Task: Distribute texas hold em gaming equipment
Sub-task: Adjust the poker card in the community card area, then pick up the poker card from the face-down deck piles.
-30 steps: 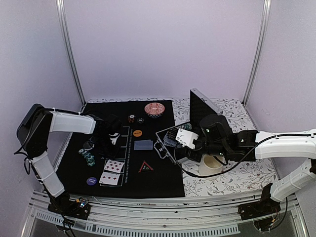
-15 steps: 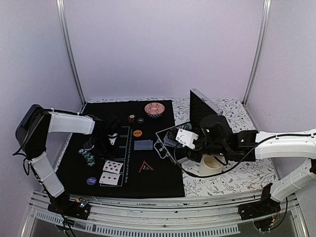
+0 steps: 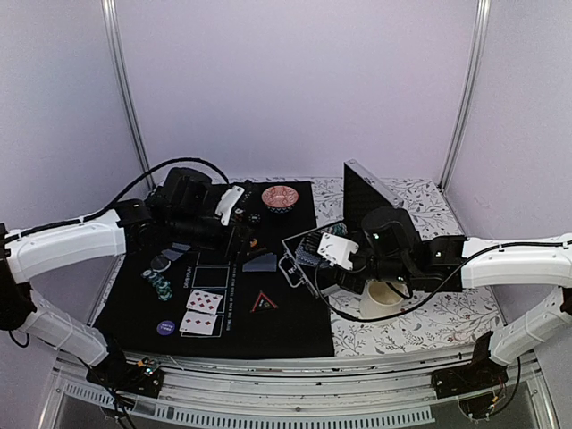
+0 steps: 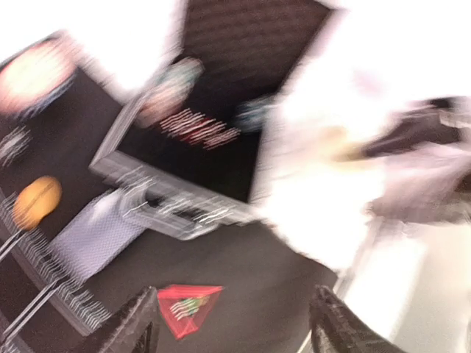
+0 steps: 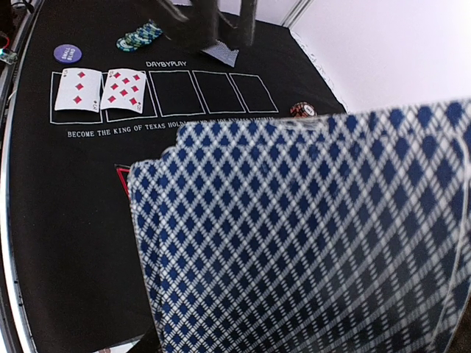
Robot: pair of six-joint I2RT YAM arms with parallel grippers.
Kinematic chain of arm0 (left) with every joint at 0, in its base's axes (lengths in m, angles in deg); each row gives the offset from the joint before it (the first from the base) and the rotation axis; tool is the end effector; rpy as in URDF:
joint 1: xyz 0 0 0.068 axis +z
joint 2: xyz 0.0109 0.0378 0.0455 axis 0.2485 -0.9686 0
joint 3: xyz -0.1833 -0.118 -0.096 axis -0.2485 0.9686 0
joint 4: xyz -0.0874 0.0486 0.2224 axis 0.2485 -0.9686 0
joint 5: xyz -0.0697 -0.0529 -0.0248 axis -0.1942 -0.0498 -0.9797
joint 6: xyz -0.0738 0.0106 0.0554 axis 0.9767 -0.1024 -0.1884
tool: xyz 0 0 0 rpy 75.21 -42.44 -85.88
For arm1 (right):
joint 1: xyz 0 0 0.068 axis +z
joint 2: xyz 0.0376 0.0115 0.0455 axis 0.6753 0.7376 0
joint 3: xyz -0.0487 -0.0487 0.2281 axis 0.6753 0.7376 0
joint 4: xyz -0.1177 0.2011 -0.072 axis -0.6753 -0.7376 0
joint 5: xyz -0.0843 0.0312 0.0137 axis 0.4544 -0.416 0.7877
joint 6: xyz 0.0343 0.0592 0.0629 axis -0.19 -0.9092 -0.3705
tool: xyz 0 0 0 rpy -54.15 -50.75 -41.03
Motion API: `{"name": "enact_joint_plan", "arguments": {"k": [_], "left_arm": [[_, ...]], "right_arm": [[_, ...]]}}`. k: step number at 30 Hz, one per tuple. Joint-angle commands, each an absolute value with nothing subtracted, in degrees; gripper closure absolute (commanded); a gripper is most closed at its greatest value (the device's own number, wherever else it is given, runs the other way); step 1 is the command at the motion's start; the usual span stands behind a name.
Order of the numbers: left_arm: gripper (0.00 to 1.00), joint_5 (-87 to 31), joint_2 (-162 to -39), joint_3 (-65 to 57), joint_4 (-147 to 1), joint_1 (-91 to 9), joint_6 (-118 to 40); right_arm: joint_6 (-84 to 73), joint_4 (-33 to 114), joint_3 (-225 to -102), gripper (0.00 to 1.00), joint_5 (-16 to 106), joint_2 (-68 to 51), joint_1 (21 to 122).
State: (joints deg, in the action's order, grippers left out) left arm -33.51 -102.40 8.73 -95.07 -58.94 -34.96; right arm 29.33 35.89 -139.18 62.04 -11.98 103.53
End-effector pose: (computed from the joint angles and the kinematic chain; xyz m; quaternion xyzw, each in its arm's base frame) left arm 0.2194 -0.2433 0.2286 0.2728 0.8505 -0.3106 0.3252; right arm 0.1730 0.2856 0.2111 -0.5797 0.6466 0.0749 0.4901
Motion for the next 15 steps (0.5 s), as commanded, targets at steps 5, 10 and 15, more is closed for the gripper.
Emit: {"name": "enact_joint_plan", "arguments": {"k": [5,10,15], "left_arm": [[0.19,-47.55,-101.73,13.37,-70.97,-65.30,-39.85],[0.18,-44.03,-104.16,11.59,-70.84,-67.11,-42.60],[0.19,-38.45,-108.44,7.19,-74.18,-67.30,-42.30]], "right_arm": [[28.46,36.47,-142.63,0.58,58.92,-10.97,103.38],[28.26,36.42,-142.55,0.58,58.77,-11.11,103.43],[27.97,36.58,-142.47,0.58,58.63,-11.05,103.62]]}}
